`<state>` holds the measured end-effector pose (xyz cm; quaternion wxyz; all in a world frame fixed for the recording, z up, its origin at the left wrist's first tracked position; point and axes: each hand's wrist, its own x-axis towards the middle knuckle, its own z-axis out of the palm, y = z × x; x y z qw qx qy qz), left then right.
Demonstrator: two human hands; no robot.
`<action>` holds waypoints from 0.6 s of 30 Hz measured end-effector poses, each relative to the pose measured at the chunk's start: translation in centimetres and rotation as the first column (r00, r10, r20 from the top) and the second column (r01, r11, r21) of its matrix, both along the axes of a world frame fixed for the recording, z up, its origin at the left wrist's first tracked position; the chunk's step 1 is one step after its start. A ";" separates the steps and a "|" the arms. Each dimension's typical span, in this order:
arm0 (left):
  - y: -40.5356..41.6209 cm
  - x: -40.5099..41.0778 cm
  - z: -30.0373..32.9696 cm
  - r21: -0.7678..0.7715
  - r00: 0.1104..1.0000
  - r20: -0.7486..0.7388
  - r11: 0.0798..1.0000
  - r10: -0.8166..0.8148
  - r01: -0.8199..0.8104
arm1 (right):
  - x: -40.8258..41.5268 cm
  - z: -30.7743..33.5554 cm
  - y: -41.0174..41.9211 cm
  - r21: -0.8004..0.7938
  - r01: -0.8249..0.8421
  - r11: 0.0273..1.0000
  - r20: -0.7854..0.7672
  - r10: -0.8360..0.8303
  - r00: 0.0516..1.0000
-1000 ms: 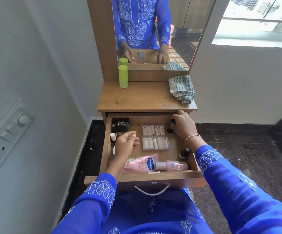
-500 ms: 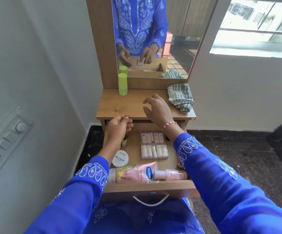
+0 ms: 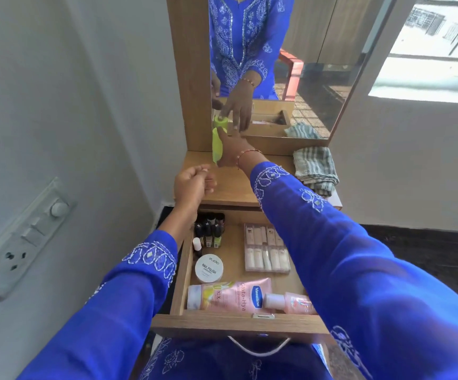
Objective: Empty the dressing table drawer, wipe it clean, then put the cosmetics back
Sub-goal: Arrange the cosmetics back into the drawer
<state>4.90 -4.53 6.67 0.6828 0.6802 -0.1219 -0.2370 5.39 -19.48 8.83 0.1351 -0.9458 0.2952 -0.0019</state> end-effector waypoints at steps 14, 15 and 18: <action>0.4 -0.6 -1.2 -0.017 0.994 -0.111 1.000 -0.006 0.005 | -1.6 0.3 2.1 0.041 0.016 0.999 0.449 -0.033 0.893; 0.5 -0.7 -1.4 -0.026 0.991 -0.134 1.000 -0.005 0.001 | -2.2 0.1 2.4 0.062 0.008 0.998 0.480 -0.037 0.876; 0.7 -1.3 -2.1 -0.063 0.973 -0.226 0.996 0.045 -0.061 | -4.2 -0.7 3.5 0.157 0.005 0.988 0.583 -0.097 0.806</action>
